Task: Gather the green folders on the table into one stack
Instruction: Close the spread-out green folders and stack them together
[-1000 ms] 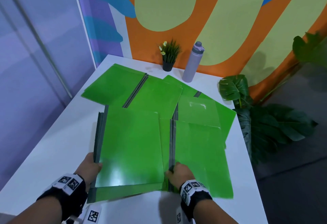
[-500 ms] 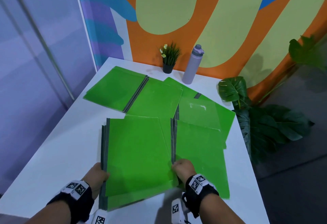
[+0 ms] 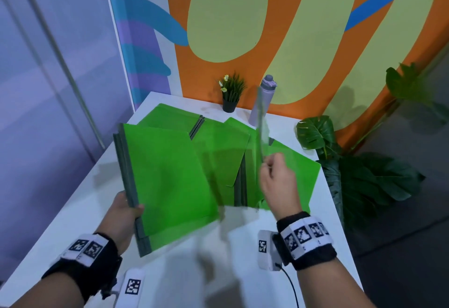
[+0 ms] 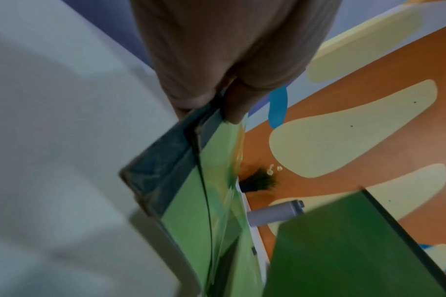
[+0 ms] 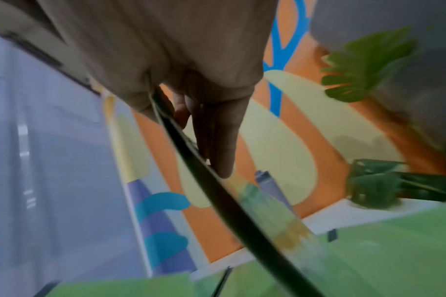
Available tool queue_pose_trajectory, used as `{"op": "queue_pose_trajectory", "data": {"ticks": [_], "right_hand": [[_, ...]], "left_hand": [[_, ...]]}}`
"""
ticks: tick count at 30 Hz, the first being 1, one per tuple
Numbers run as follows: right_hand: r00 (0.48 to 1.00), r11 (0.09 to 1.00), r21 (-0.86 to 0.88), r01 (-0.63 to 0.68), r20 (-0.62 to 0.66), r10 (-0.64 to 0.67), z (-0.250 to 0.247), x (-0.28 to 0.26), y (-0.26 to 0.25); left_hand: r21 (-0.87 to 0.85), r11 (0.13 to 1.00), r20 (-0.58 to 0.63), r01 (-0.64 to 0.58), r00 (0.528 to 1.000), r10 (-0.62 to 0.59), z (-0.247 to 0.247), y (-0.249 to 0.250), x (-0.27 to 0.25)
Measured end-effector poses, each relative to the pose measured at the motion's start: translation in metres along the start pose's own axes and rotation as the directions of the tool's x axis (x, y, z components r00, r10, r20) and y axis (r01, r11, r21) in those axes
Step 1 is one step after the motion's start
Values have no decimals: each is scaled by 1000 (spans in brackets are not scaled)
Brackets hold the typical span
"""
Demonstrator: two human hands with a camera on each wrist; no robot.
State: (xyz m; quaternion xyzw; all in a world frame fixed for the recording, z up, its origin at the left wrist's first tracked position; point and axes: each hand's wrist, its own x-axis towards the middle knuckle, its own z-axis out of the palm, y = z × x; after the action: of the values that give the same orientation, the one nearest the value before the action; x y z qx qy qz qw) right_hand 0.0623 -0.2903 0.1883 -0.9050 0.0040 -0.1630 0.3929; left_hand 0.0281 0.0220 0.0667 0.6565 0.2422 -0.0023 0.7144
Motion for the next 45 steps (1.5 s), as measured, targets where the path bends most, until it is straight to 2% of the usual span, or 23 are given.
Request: {"op": "queue_pose_trajectory", "data": {"ticks": [2,4,7,9,10,16,21,24,25,26,28,29,30,31,33,35,36,37,39,41,43,45], "right_hand": [[988,990,-101,99,128,-86,19,-13,-12],[941,962,-155,224,290,-172,41,-36,-18],[798,921,-94,377,539,-271,70,-72,-12],[698,919,-15,394,656,-289,81,-84,5],[675,922,15,387,677,-294,83,-85,15],[600,944,148,295,740,-303,82,-86,38],[609,966,214,147,750,-259,87,-93,46],[582,975,219,29,789,-195,84,-90,51],[605,980,201,6,779,-164,83,-87,54],[666,986,164,11,735,-129,82,-82,60],[845,1000,20,1,534,-12,79,-68,75],[911,995,-52,-88,400,101,74,-61,85],[921,969,-68,-236,302,245,68,-55,92],[880,918,-21,-396,276,386,62,-49,99],[754,772,124,-624,354,553,53,-38,108],[649,651,178,-738,451,612,47,-34,111],[620,611,198,-766,480,621,46,-34,113],[605,579,227,-783,491,626,45,-34,114],[604,544,275,-793,468,645,44,-32,119],[625,545,308,-780,420,658,41,-27,125],[648,560,325,-762,371,665,38,-24,132],[663,570,340,-748,336,669,37,-21,141]], "left_hand": [[-63,997,53,32,998,-29,18,2,-9],[-104,992,134,72,989,-57,33,0,-14],[-211,964,252,164,962,-109,40,-7,-21],[-225,952,295,210,945,-139,34,-17,-25],[-216,949,308,228,939,-156,31,-24,-26],[-290,906,392,309,902,-182,38,-27,-41],[-154,956,421,251,892,-166,47,-21,-45],[-119,962,426,246,888,-174,47,-20,-43],[-118,962,433,247,884,-174,47,-20,-43],[-117,961,441,249,881,-174,46,-19,-41],[-106,964,453,243,875,-170,43,-12,-38],[-109,964,462,242,871,-166,42,-8,-37],[-114,963,470,243,867,-163,41,-5,-36],[-123,962,471,245,868,-161,41,-2,-35],[-129,960,468,248,869,-161,43,2,-30],[-131,955,471,267,864,-177,49,3,-22],[-126,951,478,283,857,-192,52,3,-17],[-102,950,487,295,848,-211,56,3,-12],[49,958,468,284,841,-273,63,-1,3],[294,934,387,203,868,-311,69,-8,26],[551,831,281,71,922,-265,75,-14,50],[735,676,231,-57,958,-170,82,-14,69]]}}
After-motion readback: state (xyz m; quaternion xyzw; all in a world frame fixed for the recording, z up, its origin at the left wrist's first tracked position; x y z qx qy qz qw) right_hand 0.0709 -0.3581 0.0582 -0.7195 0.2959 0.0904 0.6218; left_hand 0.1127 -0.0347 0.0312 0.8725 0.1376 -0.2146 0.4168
